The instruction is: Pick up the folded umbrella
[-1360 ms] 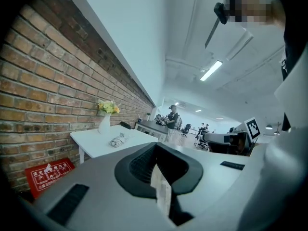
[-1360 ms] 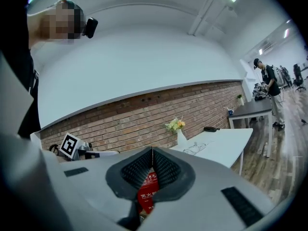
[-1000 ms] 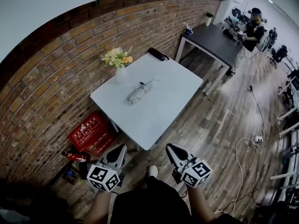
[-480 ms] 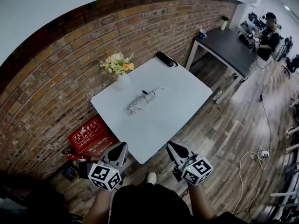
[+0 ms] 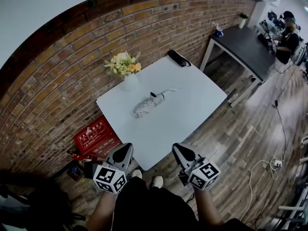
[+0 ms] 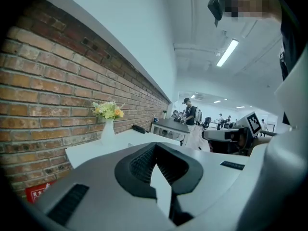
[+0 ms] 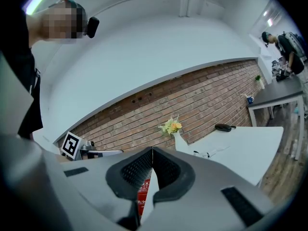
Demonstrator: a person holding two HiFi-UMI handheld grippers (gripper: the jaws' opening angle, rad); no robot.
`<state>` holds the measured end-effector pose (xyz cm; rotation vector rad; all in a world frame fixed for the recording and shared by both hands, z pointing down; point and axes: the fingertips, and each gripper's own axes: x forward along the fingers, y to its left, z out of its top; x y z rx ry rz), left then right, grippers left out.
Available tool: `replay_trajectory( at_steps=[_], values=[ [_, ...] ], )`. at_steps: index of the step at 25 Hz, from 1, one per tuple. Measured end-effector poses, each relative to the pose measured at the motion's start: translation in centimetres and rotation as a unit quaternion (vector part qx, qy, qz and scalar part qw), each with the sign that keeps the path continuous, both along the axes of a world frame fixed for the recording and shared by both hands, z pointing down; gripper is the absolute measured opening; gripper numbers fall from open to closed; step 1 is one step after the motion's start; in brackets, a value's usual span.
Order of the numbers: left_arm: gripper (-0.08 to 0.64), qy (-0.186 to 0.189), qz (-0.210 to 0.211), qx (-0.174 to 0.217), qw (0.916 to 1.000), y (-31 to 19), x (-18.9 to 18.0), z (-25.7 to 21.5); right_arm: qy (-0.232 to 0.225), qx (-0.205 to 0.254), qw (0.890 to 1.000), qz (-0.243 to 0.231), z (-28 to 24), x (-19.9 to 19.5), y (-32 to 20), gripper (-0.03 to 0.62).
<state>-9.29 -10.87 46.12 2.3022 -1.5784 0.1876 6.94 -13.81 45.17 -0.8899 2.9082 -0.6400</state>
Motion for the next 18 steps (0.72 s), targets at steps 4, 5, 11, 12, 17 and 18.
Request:
replay_trajectory(
  at_steps=[4, 5, 11, 12, 17, 18],
  values=[
    [0.012, -0.032, 0.005, -0.012, 0.9994, -1.3, -0.5, 0.9, -0.015, -0.011, 1.0, 0.003, 0.4, -0.1, -0.6, 0.021],
    [0.012, -0.035, 0.009, -0.015, 0.9992, -1.7, -0.6, 1.3, -0.018, -0.016, 1.0, 0.006, 0.6, -0.1, -0.7, 0.021],
    [0.012, -0.053, 0.053, -0.042, 0.9963, -5.6, -0.8, 3.6, 0.003, -0.03, 0.999, 0.021, 2.6, -1.4, -2.0, 0.021],
    [0.012, -0.056, 0.06, -0.046, 0.9956, -6.2, -0.8, 4.0, 0.007, -0.034, 0.999, 0.024, 2.9, -1.6, -2.1, 0.021],
    [0.012, -0.072, 0.096, -0.057, 0.9912, -9.6, -0.8, 5.8, 0.036, -0.038, 0.998, 0.037, 4.0, -3.2, -2.9, 0.021],
    [0.012, -0.076, 0.104, -0.06, 0.9898, -10.3, -0.8, 6.3, 0.042, -0.039, 0.998, 0.041, 4.3, -3.4, -3.1, 0.021]
  ],
)
